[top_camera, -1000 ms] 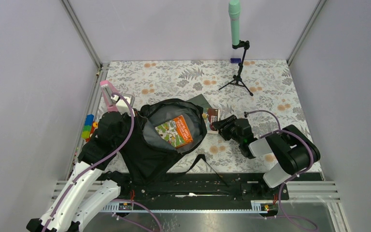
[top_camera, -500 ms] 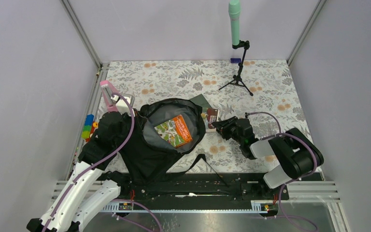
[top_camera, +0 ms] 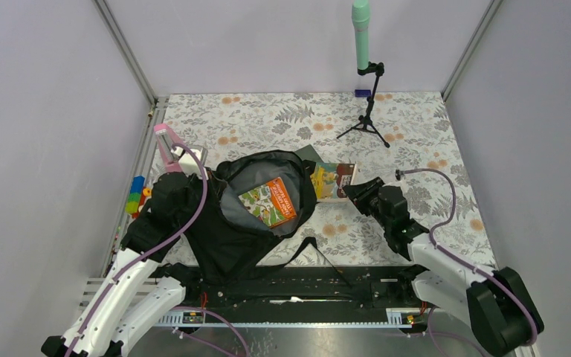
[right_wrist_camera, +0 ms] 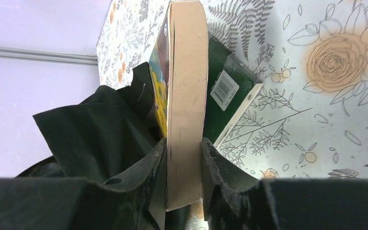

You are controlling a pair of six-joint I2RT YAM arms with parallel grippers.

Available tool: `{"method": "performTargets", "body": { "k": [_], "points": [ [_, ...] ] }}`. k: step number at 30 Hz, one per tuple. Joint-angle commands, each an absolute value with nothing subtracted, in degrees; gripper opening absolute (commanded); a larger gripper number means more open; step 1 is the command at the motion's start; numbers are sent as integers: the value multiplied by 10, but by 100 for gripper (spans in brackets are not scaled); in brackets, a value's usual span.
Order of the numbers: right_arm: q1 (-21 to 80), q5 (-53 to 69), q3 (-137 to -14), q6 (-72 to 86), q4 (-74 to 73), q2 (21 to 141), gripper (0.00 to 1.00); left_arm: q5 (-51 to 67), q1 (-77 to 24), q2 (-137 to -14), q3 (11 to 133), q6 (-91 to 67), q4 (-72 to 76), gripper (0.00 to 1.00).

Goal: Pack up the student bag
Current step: Pick up the book from the center of the board.

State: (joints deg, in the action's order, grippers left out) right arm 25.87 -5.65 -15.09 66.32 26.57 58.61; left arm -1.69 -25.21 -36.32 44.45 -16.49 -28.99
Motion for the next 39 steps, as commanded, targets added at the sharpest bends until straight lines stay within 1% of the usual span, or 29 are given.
{"method": "performTargets", "body": {
  "k": [1,6,14,20,26,35,39],
  "points": [
    [262,-101,-204,562,221,517,0,-11,-250,-347,449,-159,-229,0],
    [262,-105,-230,496,166,464,0,-3,-250,-346,450,-157,-228,0],
    [261,-109,-247,432,107,385,0,23,-250,-342,450,-156,-224,0],
    [262,-139,-295,350,22,320,0,46,-250,-342,448,-153,-219,0],
    [262,-152,-341,307,-53,279,0,80,-250,-353,448,-151,-214,0],
    [261,-101,-445,273,-134,262,0,132,-250,-379,452,-144,-213,0],
    [262,-46,-483,274,-139,263,0,176,-251,-395,457,-142,-212,0]
  ]
}}
